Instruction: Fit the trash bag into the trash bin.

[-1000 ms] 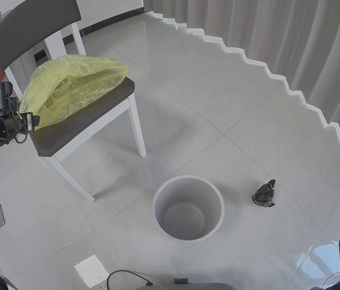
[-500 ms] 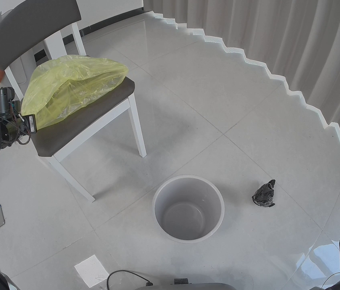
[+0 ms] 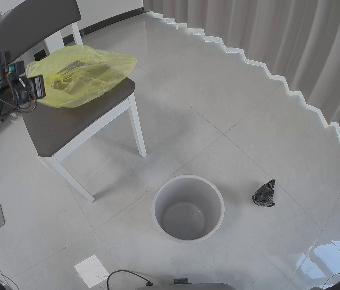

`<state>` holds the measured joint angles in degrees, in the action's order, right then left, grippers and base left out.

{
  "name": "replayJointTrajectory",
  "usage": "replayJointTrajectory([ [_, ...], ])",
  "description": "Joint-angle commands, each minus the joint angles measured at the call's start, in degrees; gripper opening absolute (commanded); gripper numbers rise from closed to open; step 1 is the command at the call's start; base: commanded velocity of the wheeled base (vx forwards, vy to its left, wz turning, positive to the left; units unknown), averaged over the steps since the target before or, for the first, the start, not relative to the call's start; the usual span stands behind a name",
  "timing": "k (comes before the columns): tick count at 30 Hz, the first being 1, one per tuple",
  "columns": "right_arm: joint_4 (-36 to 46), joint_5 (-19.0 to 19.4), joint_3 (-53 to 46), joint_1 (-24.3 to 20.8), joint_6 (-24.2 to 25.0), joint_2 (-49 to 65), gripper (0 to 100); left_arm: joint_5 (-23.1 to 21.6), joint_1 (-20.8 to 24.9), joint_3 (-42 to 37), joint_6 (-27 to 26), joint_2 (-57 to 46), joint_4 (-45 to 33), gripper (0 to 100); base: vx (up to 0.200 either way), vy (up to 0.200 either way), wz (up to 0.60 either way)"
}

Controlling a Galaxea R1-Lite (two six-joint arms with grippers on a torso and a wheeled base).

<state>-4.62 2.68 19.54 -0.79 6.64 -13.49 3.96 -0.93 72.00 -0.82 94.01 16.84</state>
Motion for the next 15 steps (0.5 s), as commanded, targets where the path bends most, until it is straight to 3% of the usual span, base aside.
replayJointTrajectory([
  [1, -0.39, 4.53, 16.41, -0.44, -0.93, -21.92, 100, -2.38, 18.59, 11.85, -7.01, -16.67, -18.42, 0, 0.000, 0.000, 0.00],
  [3, -0.30, 5.23, 19.04, -0.44, -1.11, -25.00, 100, -1.76, 23.07, 14.49, -10.78, -17.72, -24.39, 0, 0.000, 0.000, 0.00],
  [6, -0.04, 6.02, 23.26, -0.53, -2.07, -30.36, 100, 2.01, 28.88, 18.88, -23.18, -19.04, -36.35, 0, 0.000, 0.000, 0.00],
  [7, -0.04, 6.02, 23.26, -0.53, -2.07, -30.36, 100, 2.01, 28.88, 18.88, -23.18, -19.04, -36.35, 0, 0.000, 0.000, 0.00],
  [8, -0.04, 6.20, 25.11, -0.53, -3.74, -33.53, 100, 3.86, 31.42, 22.66, -30.03, -18.78, -41.80, 0, 0.000, 0.000, 0.00],
  [9, -0.13, 6.20, 25.99, -0.79, -4.62, -35.28, 100, 4.74, 33.18, 25.03, -32.93, -18.25, -44.43, 0, 0.000, 0.000, 0.00],
  [11, -0.30, 6.20, 27.30, -1.58, -5.76, -37.75, 100, 6.32, 36.17, 28.37, -35.31, -17.11, -48.12, 0, 0.000, 0.000, 0.00],
  [15, 0.23, 6.20, 32.05, -4.13, -6.82, -44.78, 100, 13.09, 46.37, 35.32, -38.82, -13.15, -52.78, 0, 0.000, 0.000, 0.00],
])
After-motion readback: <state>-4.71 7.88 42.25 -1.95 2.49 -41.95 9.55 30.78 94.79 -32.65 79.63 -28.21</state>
